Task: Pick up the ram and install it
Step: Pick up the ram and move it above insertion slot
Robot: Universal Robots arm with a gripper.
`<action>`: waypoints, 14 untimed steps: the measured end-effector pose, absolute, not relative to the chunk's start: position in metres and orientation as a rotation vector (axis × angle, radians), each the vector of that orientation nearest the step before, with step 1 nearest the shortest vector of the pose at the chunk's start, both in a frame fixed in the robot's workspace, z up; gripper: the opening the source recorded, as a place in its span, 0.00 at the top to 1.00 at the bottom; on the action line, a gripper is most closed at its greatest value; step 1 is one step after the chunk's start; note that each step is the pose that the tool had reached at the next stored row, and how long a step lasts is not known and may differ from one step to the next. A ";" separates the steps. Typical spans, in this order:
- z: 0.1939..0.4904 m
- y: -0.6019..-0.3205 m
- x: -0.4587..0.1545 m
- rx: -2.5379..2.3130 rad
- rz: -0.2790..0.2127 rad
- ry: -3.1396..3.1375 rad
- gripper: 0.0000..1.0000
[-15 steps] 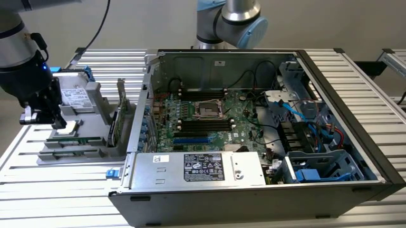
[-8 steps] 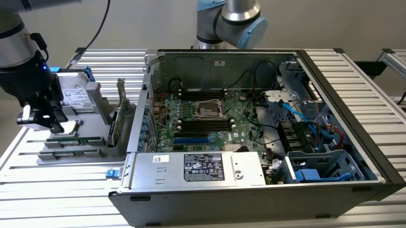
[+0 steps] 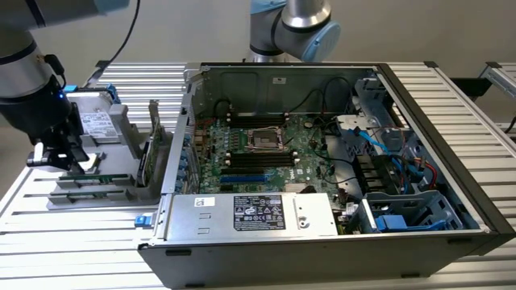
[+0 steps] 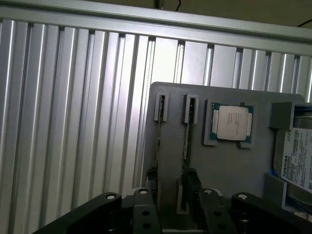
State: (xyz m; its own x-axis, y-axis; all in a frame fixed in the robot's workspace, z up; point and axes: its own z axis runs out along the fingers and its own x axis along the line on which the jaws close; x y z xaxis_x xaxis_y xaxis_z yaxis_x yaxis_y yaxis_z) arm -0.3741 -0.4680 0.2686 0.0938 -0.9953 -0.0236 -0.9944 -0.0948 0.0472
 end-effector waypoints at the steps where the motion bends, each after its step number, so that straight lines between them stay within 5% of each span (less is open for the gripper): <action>1: 0.267 -0.469 -0.374 2.309 -0.077 -2.100 0.63; 14: 0.243 -0.472 -0.374 2.316 -0.077 -2.092 0.63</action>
